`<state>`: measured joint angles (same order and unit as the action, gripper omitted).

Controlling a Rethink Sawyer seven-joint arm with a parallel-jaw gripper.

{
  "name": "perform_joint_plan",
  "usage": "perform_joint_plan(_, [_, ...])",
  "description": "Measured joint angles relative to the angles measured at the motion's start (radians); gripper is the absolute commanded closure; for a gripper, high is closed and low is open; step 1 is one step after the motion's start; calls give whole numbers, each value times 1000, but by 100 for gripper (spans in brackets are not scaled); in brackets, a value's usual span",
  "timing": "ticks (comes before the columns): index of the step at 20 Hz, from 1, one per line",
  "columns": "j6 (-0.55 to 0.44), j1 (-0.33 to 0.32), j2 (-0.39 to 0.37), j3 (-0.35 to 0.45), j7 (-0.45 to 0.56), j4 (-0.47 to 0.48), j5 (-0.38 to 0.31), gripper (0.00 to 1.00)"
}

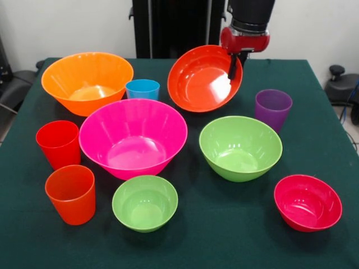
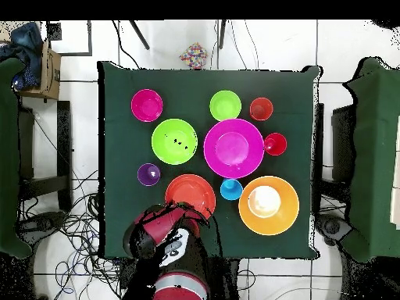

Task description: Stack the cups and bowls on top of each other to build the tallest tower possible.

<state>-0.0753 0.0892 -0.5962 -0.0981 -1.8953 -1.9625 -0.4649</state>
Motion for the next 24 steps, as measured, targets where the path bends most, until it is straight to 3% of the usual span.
perform_joint_plan(10, [120,130,148,-121,0,27,1,100])
perform_joint_plan(24, [211,163,192,-189,0,27,1,100])
